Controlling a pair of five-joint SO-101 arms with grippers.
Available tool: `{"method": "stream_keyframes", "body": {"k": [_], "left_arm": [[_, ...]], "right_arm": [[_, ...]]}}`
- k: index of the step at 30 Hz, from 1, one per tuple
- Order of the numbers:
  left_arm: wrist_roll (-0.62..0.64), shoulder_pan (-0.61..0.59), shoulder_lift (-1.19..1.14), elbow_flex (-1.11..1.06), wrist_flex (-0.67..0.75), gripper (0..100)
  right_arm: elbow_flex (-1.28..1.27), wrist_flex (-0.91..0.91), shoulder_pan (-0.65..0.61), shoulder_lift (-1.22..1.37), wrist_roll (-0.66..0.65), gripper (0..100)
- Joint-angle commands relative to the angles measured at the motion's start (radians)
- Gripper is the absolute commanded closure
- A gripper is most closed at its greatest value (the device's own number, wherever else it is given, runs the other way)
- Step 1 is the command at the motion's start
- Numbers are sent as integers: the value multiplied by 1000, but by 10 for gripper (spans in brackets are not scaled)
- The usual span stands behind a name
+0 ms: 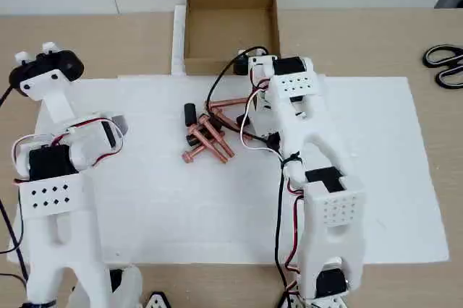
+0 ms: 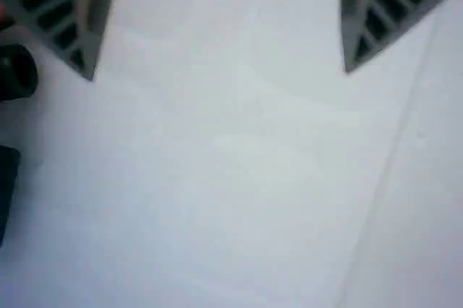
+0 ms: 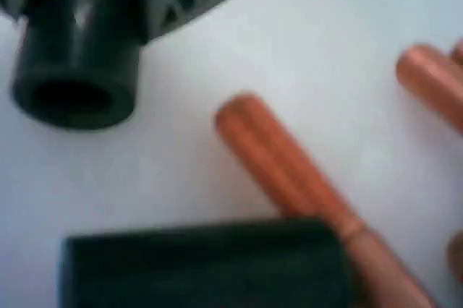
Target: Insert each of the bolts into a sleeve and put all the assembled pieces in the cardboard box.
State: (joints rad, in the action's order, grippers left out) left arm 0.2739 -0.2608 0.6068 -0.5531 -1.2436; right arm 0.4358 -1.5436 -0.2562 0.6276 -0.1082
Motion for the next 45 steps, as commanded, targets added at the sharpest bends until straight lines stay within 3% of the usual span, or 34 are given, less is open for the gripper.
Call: {"method": "stream_keyframes", "body": {"k": [1,6,29,33,40,45], "left_arm": [[5,6,34,5,23,793],[5,6,34,5,23,793],[5,6,32,5,23,793],[5,6,32,5,23,793],[0,8,28,5,23,793],[-133,98,26,7,23,792]], "right_arm": [[9,41,7,36,28,980],[9,33,2,79,25,926],[15,54,-24,151,9,872],[15,54,-24,153,9,881],[15,47,-1,148,9,993],[28,-21,18,84,9,993]]}}
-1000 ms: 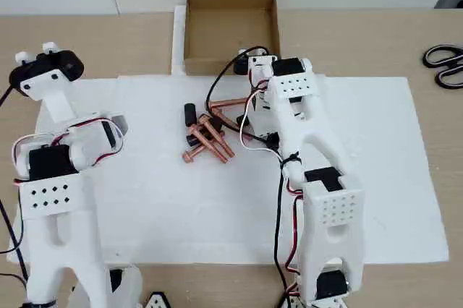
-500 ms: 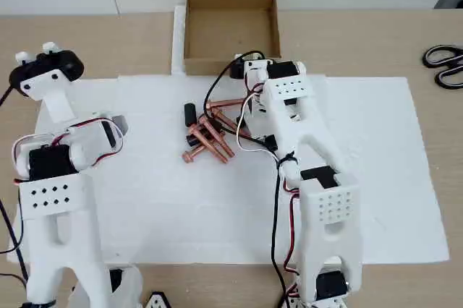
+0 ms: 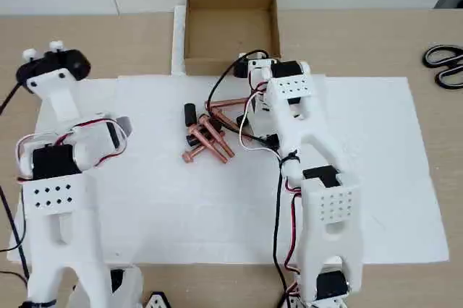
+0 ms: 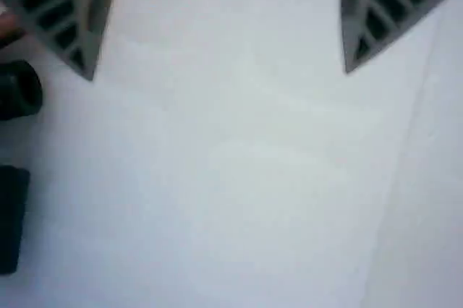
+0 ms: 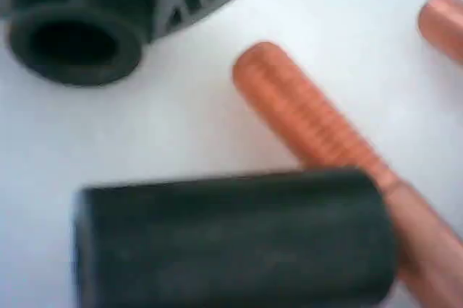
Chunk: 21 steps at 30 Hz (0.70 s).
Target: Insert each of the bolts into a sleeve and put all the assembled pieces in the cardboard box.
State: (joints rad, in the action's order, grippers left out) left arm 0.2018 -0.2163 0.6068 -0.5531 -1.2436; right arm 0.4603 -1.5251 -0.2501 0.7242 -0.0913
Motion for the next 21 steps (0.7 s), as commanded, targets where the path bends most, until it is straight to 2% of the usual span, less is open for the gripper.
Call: {"method": "stream_keyframes", "body": {"k": [1,8,11,16,21], "left_arm": [[-72,77,26,10,23,792],[-20,107,-32,76,104,792],[-15,117,-245,246,11,792],[12,141,-678,656,-206,793],[61,218,-902,970,-362,793]], "right_arm": [[3,-56,16,-54,-8,992],[-3,-131,18,-328,-8,994],[-3,-153,21,-349,-6,994],[0,-157,50,-354,-2,994],[0,-157,85,-355,-2,994]]}}
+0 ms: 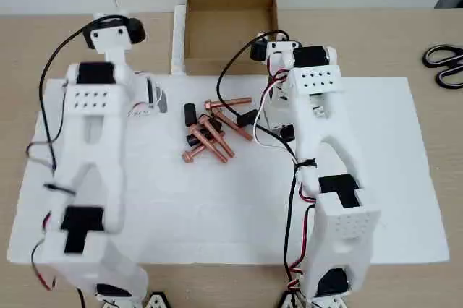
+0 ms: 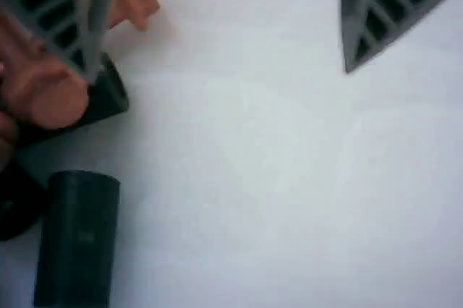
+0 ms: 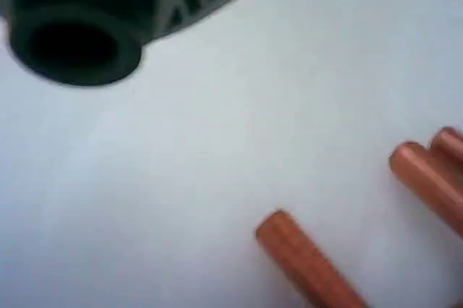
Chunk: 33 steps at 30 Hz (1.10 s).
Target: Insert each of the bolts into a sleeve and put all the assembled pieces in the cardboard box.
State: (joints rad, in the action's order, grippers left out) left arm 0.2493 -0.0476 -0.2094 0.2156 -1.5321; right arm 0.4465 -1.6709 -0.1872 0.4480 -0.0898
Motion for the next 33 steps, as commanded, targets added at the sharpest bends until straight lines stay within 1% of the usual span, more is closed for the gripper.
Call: {"method": "stream_keyframes", "body": {"k": [1,4,8,11,12,16,20,23,27,30,33], "left_arm": [[17,69,-112,251,-100,793],[14,155,-181,352,-157,791],[18,288,-258,374,-180,793],[23,339,-292,377,-186,793],[49,348,-293,378,-201,793],[224,341,-285,381,-221,791],[322,310,-190,354,-222,791],[345,313,-83,291,-222,791],[347,331,21,120,-218,791],[384,325,11,41,-206,793],[451,321,-29,31,-206,793]], "right_arm": [[14,-10,33,-79,-3,994],[14,-4,61,-79,-3,994],[14,10,88,-73,-9,994],[14,27,110,-71,-9,994],[14,28,114,-71,-9,994],[9,42,119,-70,-11,994],[9,54,117,-70,-21,994],[9,54,117,-70,-23,994],[9,61,116,-68,-23,994],[9,70,114,-68,-21,994],[9,70,113,-67,-17,994]]}}
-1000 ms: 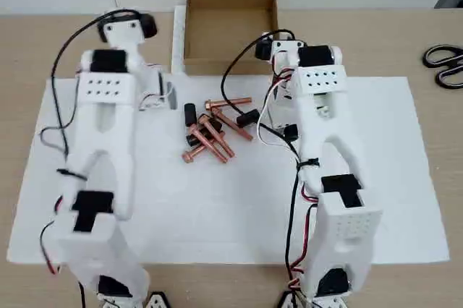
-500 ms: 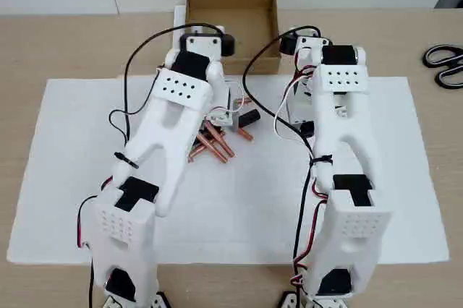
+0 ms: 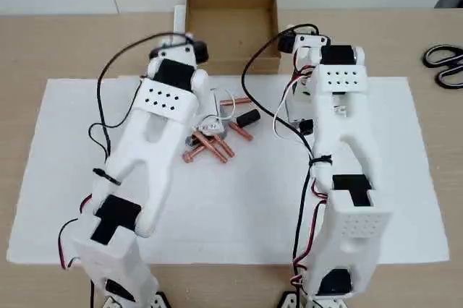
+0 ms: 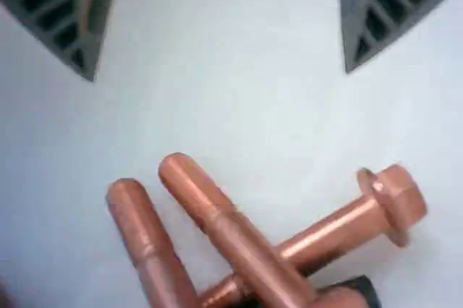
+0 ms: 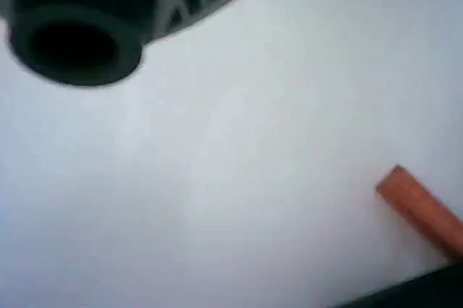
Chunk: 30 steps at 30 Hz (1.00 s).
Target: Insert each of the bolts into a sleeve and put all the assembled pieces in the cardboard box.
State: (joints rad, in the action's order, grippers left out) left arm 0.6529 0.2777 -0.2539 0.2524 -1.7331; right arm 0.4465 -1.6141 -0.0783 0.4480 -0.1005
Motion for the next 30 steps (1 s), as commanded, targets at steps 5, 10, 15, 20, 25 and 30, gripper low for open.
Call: {"method": "stream_keyframes", "body": {"k": [5,10,15,20,25,30], "left_arm": [[77,-9,-54,-4,14,793],[78,-9,-95,-4,46,793],[78,-11,-103,-4,78,793],[78,-49,-104,-8,121,793],[78,-80,-104,-10,129,794],[121,-74,-123,-8,130,794]], "right_arm": [[9,13,4,-21,-8,994],[9,16,4,-1,-11,994],[11,27,2,-1,-11,994],[11,27,2,-1,-12,994],[11,27,2,-2,-12,994],[11,28,2,-2,-12,994]]}}
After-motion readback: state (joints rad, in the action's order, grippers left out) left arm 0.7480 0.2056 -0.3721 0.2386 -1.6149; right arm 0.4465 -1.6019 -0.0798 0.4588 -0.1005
